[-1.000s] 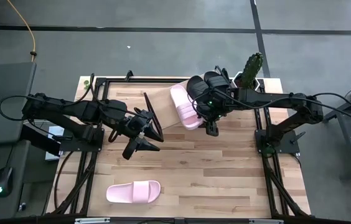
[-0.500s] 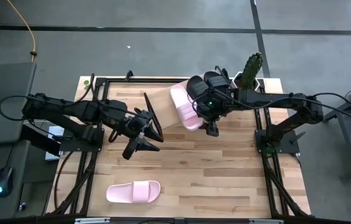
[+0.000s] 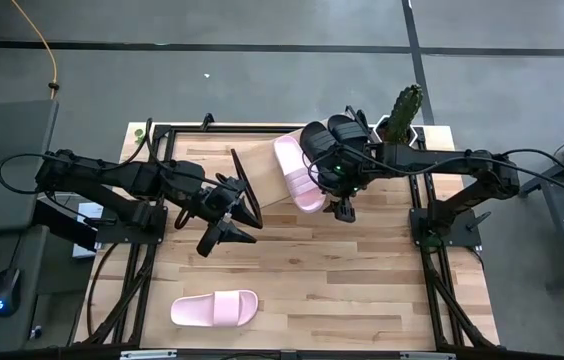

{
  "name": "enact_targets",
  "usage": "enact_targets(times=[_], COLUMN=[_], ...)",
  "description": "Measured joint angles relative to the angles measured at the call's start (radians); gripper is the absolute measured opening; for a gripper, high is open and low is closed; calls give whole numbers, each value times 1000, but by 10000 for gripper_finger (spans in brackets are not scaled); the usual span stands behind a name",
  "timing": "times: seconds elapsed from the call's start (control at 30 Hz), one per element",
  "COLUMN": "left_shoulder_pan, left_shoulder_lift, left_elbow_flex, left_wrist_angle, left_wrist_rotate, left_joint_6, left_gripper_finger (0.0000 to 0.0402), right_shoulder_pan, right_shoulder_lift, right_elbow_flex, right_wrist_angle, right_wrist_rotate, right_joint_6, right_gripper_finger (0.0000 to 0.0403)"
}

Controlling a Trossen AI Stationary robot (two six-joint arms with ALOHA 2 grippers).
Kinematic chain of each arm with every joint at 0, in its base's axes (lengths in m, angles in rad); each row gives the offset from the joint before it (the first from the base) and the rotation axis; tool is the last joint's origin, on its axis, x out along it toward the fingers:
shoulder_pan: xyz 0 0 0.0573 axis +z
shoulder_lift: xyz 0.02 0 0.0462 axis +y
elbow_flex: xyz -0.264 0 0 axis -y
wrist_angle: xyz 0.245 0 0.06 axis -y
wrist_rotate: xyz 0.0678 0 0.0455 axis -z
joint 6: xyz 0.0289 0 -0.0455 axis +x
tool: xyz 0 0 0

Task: Pick and place slides into the shelf
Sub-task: Put the right pink slide on the shelf

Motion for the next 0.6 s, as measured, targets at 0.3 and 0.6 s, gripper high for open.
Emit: enact_targets(times=[0.3, 0.6], left_shoulder_pan=[0, 0], left_shoulder_lift=[0, 0], left_elbow_flex=[0, 0], left_wrist_angle=[0, -67], left_wrist_rotate=[0, -13], left_joint_6=[3, 58], left_gripper_finger=[184, 184], right_shoulder_pan=[10, 118], right_shoulder_lift=[-21, -66], right_elbow_flex=[0, 2], right_wrist_angle=[19, 189], right_wrist_rotate=[0, 62], right_joint_6=[-17, -69], right_gripper_finger=[266, 266])
